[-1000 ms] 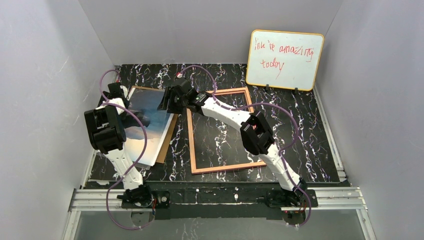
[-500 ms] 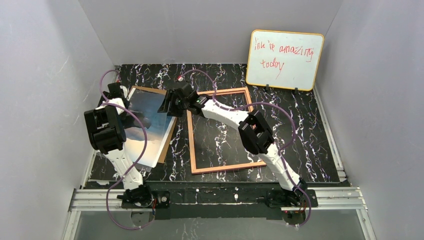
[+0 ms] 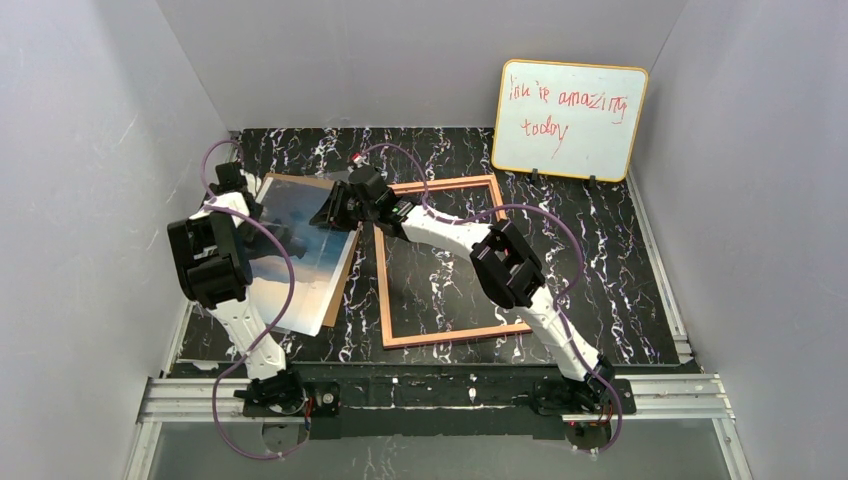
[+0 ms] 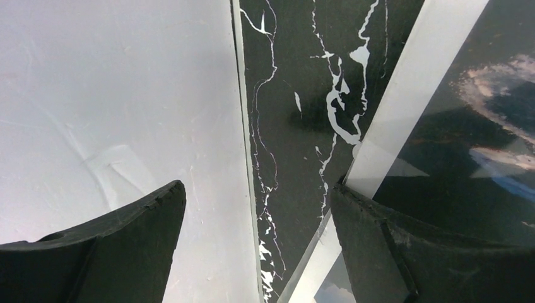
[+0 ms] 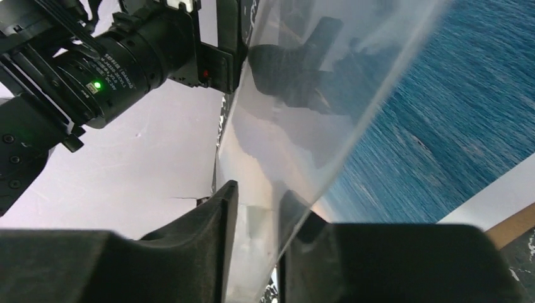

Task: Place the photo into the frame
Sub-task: Pick up the photo frame item at the center of the board, then adjust the photo frame at the center of the board.

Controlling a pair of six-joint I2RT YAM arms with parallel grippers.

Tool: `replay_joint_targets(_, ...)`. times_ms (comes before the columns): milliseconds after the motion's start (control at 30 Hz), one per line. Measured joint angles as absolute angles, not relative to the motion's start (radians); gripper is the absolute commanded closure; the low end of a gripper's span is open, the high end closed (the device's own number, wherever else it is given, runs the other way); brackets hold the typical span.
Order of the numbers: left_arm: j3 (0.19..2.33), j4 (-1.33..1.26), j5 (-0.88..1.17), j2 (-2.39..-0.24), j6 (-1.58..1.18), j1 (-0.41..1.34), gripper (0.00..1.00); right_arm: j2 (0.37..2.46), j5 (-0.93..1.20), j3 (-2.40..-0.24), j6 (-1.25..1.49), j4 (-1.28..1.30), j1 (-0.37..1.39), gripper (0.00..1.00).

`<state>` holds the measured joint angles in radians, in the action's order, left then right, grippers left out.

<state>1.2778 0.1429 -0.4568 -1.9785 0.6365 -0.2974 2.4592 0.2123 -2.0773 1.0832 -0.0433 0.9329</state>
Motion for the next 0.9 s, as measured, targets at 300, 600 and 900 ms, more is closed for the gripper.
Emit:
replay_joint_targets(300,1.451,0.434,-0.300,-1.987,0.593,-0.323,0.02,2.403,0.247,-1.980,1.020,-0.057,0.911,0.99)
replay_joint_targets(600,1.680,0.705,-0.100,-1.948,0.530,-0.298,0.02,2.064,0.535,-1.789,0.899,0.095,0.713,0.99)
replay_joint_targets(900,1.589,0.762,-0.032,-1.876,0.457,-0.049,0.02,1.633,0.606,-1.471,0.695,0.422,0.383,0.99)
